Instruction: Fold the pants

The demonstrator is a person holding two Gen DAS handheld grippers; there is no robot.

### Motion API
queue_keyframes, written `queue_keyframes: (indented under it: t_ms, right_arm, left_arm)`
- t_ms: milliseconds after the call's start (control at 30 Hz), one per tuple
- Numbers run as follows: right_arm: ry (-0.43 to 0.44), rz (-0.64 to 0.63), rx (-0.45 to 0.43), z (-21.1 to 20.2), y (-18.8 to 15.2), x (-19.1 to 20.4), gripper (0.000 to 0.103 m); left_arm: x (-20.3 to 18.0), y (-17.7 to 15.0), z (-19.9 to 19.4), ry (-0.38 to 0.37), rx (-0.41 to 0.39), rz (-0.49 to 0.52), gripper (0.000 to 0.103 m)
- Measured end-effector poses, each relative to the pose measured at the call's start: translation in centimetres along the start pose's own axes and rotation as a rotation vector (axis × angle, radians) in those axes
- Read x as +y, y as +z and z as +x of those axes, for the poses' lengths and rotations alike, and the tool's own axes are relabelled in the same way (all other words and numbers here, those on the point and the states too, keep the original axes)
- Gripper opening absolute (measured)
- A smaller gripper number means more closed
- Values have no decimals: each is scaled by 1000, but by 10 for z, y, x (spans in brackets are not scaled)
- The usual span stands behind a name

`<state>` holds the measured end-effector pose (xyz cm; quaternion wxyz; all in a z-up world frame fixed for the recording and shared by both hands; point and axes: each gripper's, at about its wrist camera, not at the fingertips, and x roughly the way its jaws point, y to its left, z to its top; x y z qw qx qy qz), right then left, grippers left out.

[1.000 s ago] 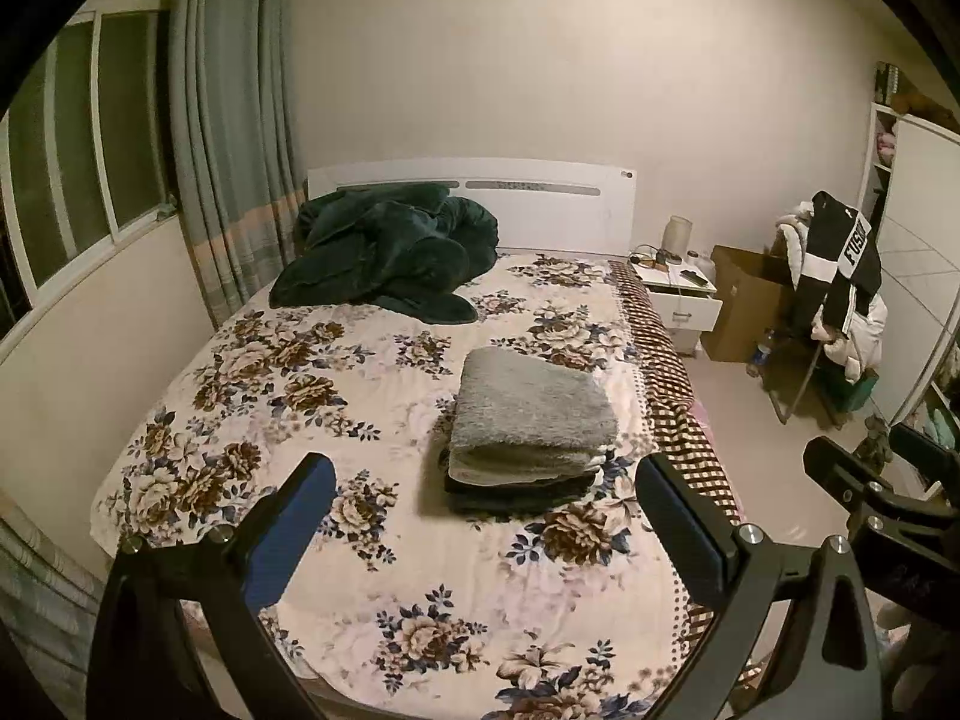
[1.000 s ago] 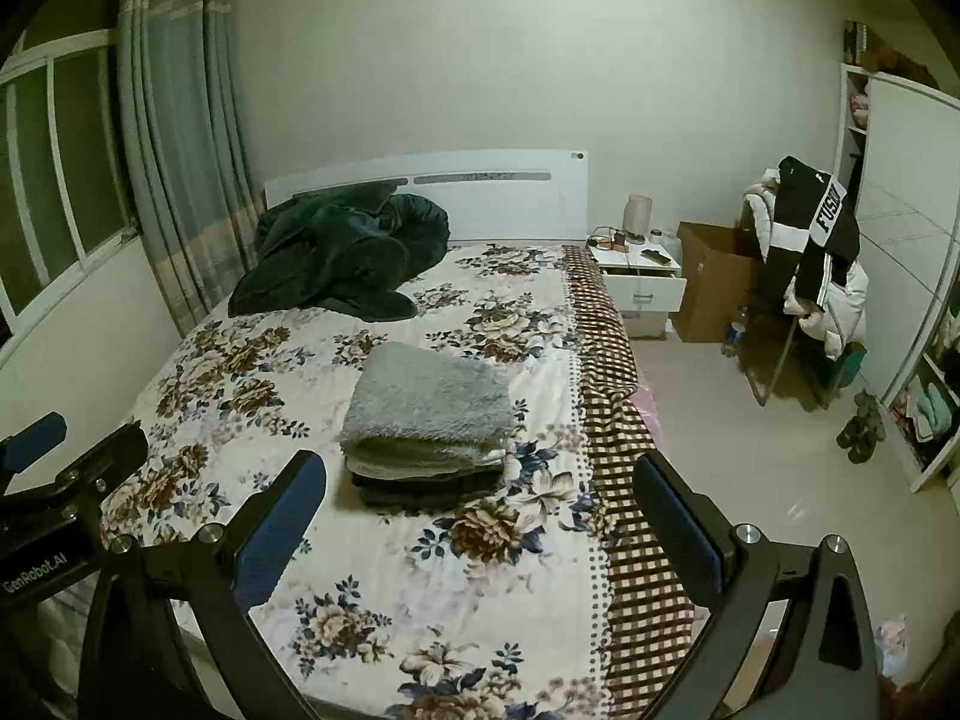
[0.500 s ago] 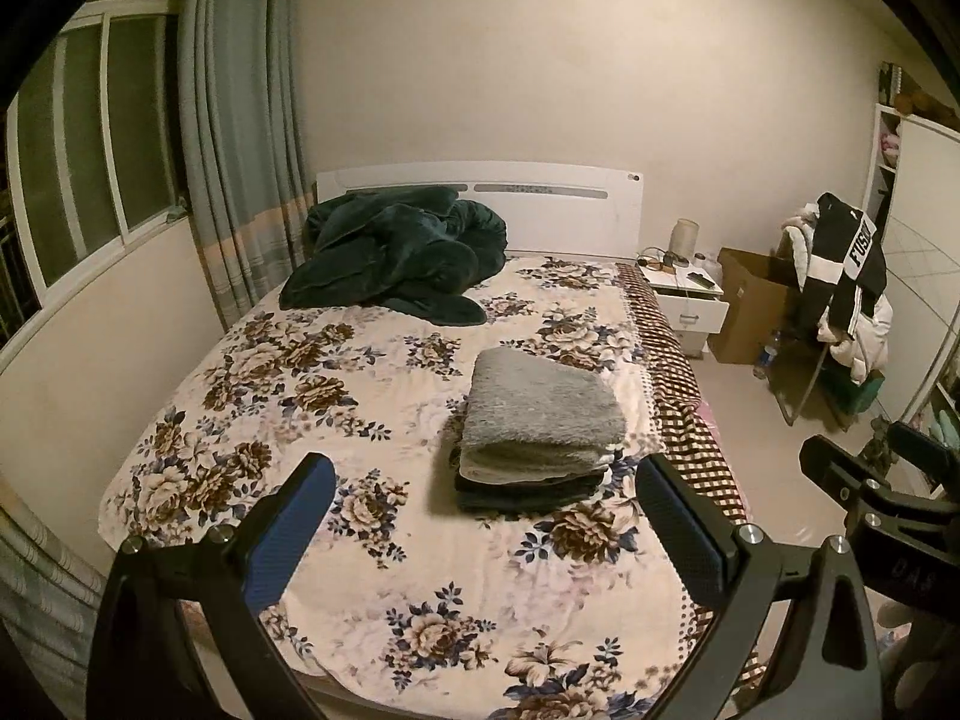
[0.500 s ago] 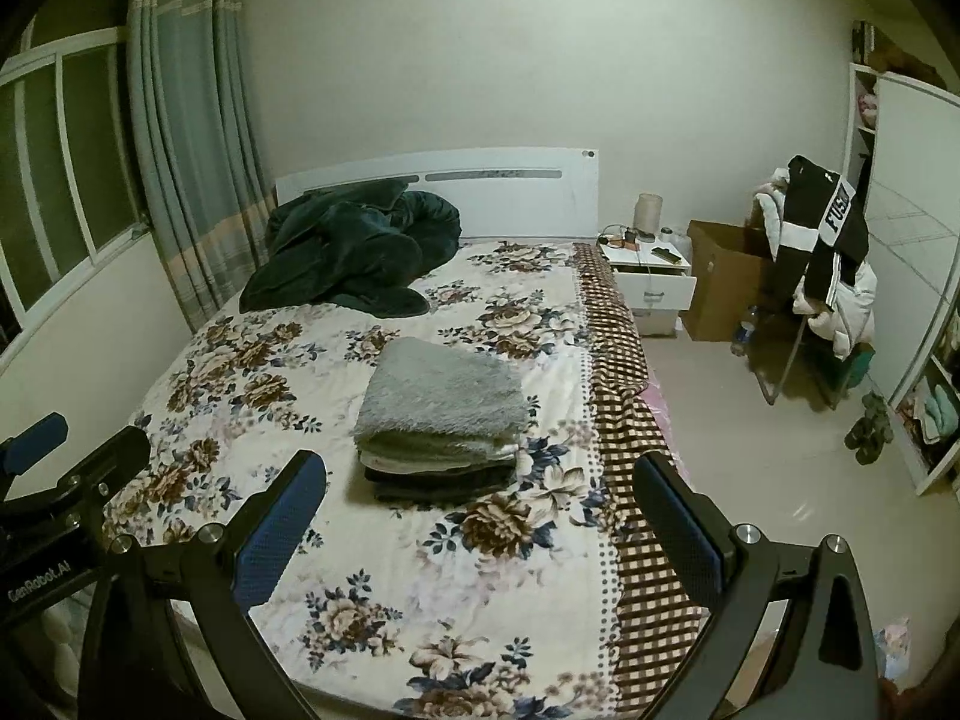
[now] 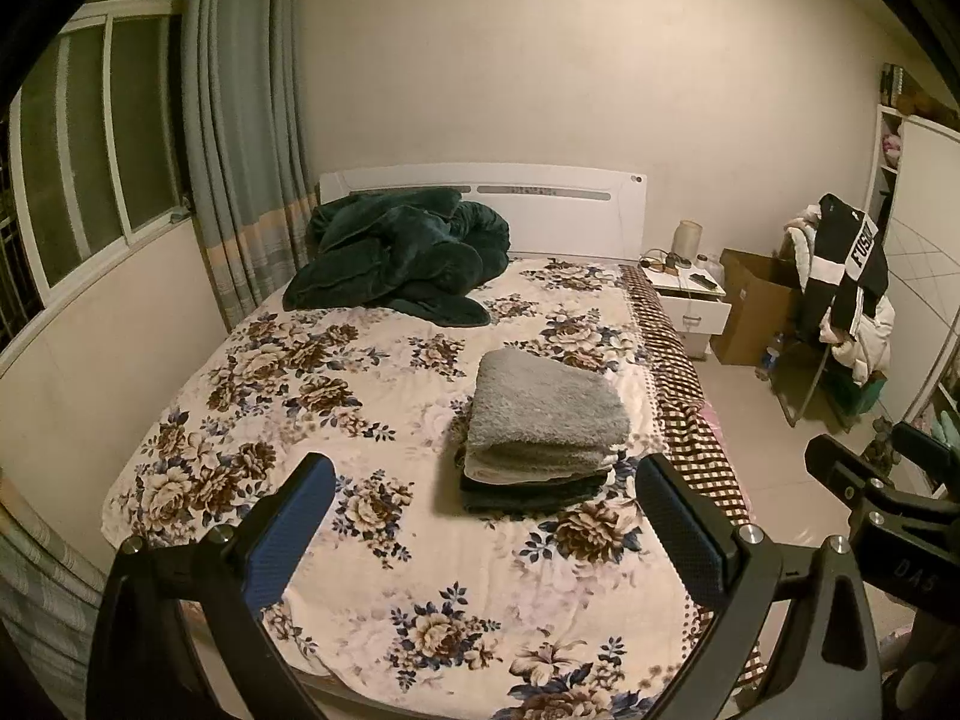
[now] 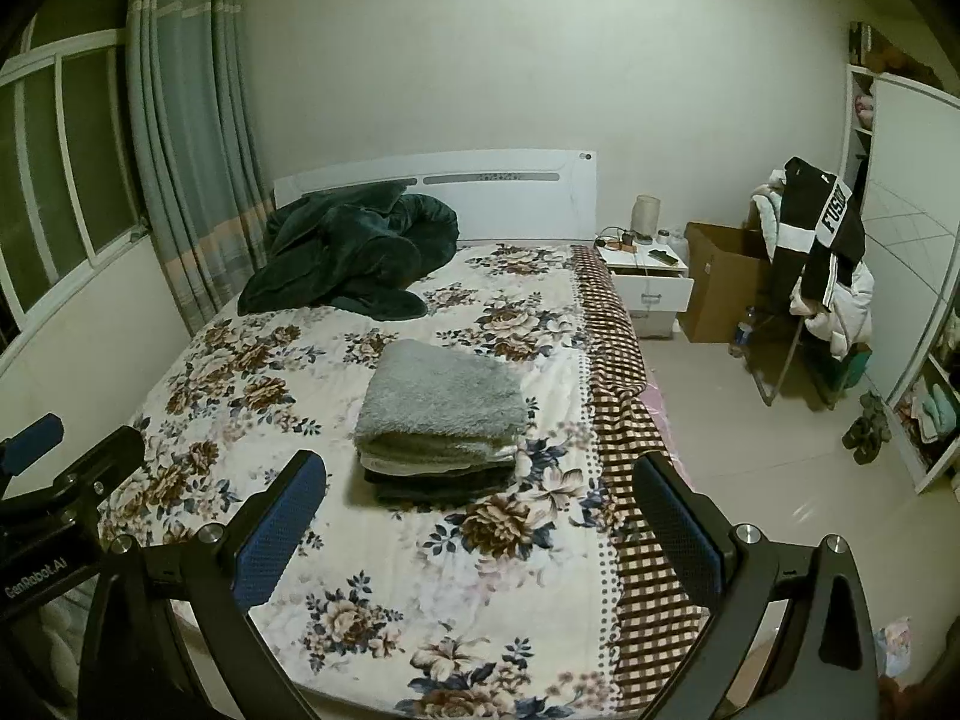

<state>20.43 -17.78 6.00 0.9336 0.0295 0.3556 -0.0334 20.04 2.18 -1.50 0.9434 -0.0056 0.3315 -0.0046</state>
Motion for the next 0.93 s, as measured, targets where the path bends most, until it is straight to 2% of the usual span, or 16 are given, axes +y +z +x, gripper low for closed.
queue_keyframes:
  t_ms: [567,933]
  right_arm:
    - [-16,15,-1,-3,-5,0,103]
    - [-20,11,-4,-2,-7,0,103]
  left_arm:
    - [3,2,-3,10,-1,-4,102]
    - [4,3,-8,4,-39,-13,102]
